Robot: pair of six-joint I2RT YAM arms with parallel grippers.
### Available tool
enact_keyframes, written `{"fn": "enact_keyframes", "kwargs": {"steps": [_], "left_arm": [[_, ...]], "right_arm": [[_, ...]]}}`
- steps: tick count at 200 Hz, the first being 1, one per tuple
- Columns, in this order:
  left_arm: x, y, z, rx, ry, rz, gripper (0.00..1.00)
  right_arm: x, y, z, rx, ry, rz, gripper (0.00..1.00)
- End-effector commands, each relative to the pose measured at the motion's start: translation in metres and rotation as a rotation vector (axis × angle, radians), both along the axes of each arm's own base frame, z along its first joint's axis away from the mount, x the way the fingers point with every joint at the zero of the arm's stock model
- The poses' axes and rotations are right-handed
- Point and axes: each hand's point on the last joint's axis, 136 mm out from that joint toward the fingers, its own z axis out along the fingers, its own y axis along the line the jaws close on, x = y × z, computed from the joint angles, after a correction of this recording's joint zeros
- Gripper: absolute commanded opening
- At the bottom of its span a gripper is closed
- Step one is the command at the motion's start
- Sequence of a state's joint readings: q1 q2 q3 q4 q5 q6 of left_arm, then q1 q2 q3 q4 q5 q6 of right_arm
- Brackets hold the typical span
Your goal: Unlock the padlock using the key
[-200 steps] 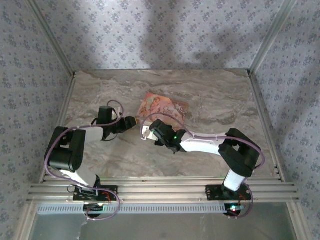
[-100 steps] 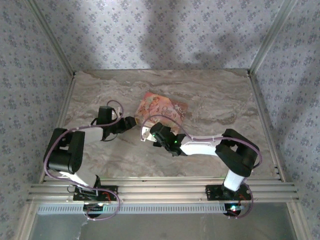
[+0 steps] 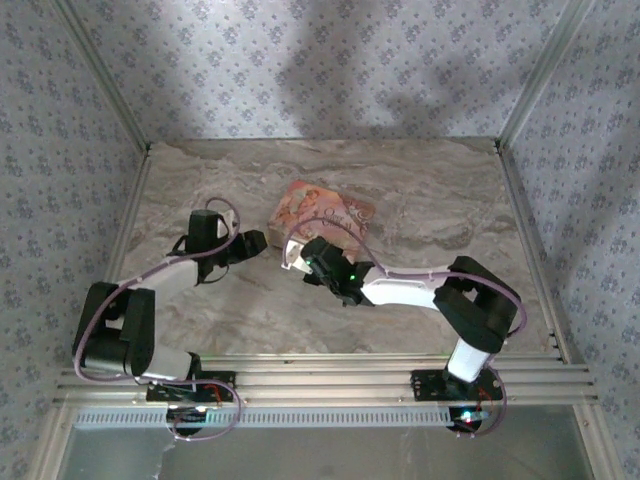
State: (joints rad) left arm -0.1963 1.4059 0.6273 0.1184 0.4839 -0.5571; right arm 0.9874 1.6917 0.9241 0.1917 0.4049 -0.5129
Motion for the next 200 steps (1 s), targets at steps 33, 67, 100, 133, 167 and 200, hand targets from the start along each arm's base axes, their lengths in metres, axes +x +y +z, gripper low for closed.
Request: {"fn": "enact_keyframes", "kwargs": {"steps": [33, 67, 100, 133, 167, 200], "left_arm": [[-0.012, 0.005, 0.001, 0.023, 0.002, -0.005, 0.57], [-0.019, 0.008, 0.001, 0.027, 0.004, 0.004, 0.57], [-0.023, 0.012, 0.005, 0.048, -0.008, 0.017, 0.57], [-0.025, 0.013, 0.007, 0.045, -0.003, 0.016, 0.57], [-0.03, 0.013, 0.004, 0.033, -0.002, 0.023, 0.56], [-0.032, 0.014, 0.003, 0.037, 0.001, 0.021, 0.56]], "right_arm": [[0.001, 0.029, 0.008, -0.119, -0.07, 0.124, 0.0], [0.015, 0.004, -0.001, -0.005, 0.099, 0.012, 0.0], [0.011, 0.001, -0.007, -0.076, 0.081, 0.033, 0.0], [0.013, 0.014, -0.018, -0.137, 0.05, 0.07, 0.0], [0.024, 0.013, -0.044, -0.206, -0.034, 0.066, 0.0], [0.017, 0.02, -0.045, -0.201, -0.043, 0.081, 0.0]]}}
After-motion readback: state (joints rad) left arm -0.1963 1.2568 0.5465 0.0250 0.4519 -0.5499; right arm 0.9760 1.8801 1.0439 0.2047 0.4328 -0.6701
